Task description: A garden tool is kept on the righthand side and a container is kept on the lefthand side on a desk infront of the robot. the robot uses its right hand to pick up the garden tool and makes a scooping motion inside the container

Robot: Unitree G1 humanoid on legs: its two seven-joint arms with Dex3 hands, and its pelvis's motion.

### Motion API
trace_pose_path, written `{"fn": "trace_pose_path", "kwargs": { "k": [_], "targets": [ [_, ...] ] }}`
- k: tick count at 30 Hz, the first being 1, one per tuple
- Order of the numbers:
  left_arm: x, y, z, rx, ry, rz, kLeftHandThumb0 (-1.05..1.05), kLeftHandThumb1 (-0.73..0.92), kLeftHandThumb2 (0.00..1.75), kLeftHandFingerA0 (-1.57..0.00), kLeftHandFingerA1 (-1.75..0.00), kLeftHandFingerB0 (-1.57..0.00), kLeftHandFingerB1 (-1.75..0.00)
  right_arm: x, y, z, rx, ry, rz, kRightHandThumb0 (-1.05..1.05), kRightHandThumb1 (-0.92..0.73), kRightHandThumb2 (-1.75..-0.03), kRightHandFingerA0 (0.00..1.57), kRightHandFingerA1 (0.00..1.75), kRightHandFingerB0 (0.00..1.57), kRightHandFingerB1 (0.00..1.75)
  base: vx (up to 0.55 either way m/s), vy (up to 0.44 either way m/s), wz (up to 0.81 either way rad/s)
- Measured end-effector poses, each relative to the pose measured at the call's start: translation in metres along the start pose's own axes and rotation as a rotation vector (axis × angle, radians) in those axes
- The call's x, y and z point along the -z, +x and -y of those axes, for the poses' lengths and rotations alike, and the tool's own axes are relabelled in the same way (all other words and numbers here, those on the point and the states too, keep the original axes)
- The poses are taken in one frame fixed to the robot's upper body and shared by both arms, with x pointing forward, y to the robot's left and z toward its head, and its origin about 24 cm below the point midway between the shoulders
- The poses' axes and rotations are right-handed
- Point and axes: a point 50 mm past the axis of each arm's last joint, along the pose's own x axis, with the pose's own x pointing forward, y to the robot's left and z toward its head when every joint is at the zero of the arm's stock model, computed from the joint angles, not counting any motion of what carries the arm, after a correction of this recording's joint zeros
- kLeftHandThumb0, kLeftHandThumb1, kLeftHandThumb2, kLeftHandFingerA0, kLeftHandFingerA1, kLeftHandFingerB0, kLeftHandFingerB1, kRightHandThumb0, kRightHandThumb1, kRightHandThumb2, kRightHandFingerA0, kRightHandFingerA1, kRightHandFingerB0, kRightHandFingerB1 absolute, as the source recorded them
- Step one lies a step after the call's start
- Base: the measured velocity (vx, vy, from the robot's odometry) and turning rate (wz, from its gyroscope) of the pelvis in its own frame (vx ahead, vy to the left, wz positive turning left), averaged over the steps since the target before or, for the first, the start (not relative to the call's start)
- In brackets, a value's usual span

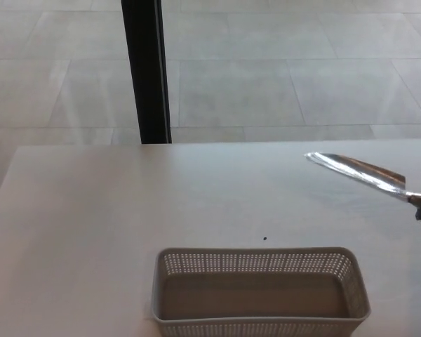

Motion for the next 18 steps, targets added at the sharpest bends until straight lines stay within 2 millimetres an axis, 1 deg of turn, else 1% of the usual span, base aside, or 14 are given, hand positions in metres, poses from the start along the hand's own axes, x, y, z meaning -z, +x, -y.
{"fn": "trace_pose_path", "kwargs": {
  "k": [1,2,4,5,6,7,9,11,12,13,14,15,17,18],
  "targets": [
    [0.001,0.0,0.0,0.0,0.002,-0.003,-0.52,0.58,0.58,-0.58,-0.66,-0.62,-0.45,-0.001,0.0,-0.005,-0.014,-0.008,-0.001,-0.27,-0.58,-0.79,0.99,1.68,0.76,1.29,0.0,0.0,0.0],
    [0.001,0.0,0.0,0.0,0.003,-0.004,-0.52,0.59,0.58,-0.58,-0.66,-0.63,-0.45,-0.002,0.0,-0.007,-0.02,-0.012,-0.002,-0.31,-0.67,-0.79,0.86,1.69,0.77,1.09,0.0,0.0,0.0],
    [0.002,0.0,-0.001,0.0,0.014,-0.007,-0.52,0.59,0.58,-0.58,-0.66,-0.63,-0.45,-0.004,0.001,-0.013,-0.034,-0.018,-0.006,-0.31,-0.67,-0.79,0.86,1.69,0.77,1.09,0.0,0.0,0.0],
    [0.002,-0.001,-0.001,0.0,0.019,-0.008,-0.52,0.59,0.58,-0.64,-0.66,-0.63,-0.46,-0.005,0.001,-0.016,-0.044,-0.022,-0.008,-0.31,-0.66,-0.79,0.88,1.68,0.78,0.98,0.0,0.0,0.0],
    [0.002,-0.001,-0.001,0.0,0.022,-0.009,-0.53,0.57,0.58,-0.72,-0.75,-0.67,-0.47,-0.006,0.001,-0.019,-0.052,-0.024,-0.011,-0.32,-0.71,-0.71,0.88,1.67,0.75,1.0,0.0,0.0,0.0],
    [0.002,-0.001,-0.001,-0.001,0.021,-0.009,-0.56,0.58,0.58,-0.67,-0.76,-0.67,-0.46,-0.007,0.001,-0.022,-0.06,-0.027,-0.015,-0.39,-0.79,-0.69,0.8,1.54,0.68,0.79,0.0,0.0,0.0],
    [0.002,-0.001,-0.002,-0.001,0.021,-0.007,-0.54,0.58,0.57,-0.63,-0.74,-0.66,-0.47,-0.009,0.002,-0.028,-0.088,-0.036,-0.033,-0.38,-0.8,-0.67,0.83,1.5,0.69,0.74,0.0,0.0,0.0],
    [0.002,-0.001,-0.002,-0.001,0.022,-0.005,-0.53,0.58,0.57,-0.63,-0.66,-0.63,-0.47,-0.01,0.003,-0.034,-0.117,-0.049,-0.055,-0.38,-0.81,-0.66,0.84,1.38,0.67,0.66,0.0,0.0,0.0],
    [0.002,-0.001,-0.002,-0.001,0.022,-0.005,-0.52,0.58,0.57,-0.65,-0.72,-0.65,-0.48,-0.01,0.003,-0.034,-0.119,-0.05,-0.057,-0.38,-0.79,-0.66,0.82,1.33,0.62,0.58,0.0,0.0,0.0],
    [0.002,-0.001,-0.002,-0.001,0.022,-0.005,-0.52,0.58,0.57,-0.65,-0.72,-0.65,-0.48,-0.01,0.003,-0.038,-0.137,-0.06,-0.074,-0.38,-0.79,-0.66,0.82,1.33,0.62,0.58,0.0,0.0,0.0],
    [0.002,-0.001,-0.002,-0.001,0.022,-0.005,-0.52,0.57,0.57,-0.62,-0.67,-0.66,-0.47,-0.01,0.003,-0.039,-0.143,-0.068,-0.085,-0.35,-0.73,-0.62,0.79,1.28,0.46,0.52,0.0,0.0,0.0],
    [0.002,-0.001,-0.002,-0.001,0.022,-0.005,-0.51,0.56,0.57,-0.64,-0.7,-0.65,-0.48,-0.011,0.004,-0.039,-0.148,-0.076,-0.092,-0.36,-0.73,-0.62,0.76,1.22,0.41,0.51,0.0,0.0,0.0],
    [0.002,-0.001,-0.002,-0.002,0.019,-0.004,-0.51,0.56,0.57,-0.69,-0.73,-0.68,-0.48,-0.013,0.005,-0.039,-0.159,-0.094,-0.104,-0.41,-0.77,-0.63,0.74,1.05,0.4,0.5,0.0,0.0,0.0],
    [0.001,-0.001,-0.002,-0.003,0.013,-0.002,-0.5,0.57,0.57,-0.66,-0.69,-0.67,-0.47,-0.014,0.006,-0.04,-0.171,-0.111,-0.11,-0.49,-0.6,-1.0,0.77,0.92,0.33,0.58,0.0,0.0,0.0]
  ]
}}
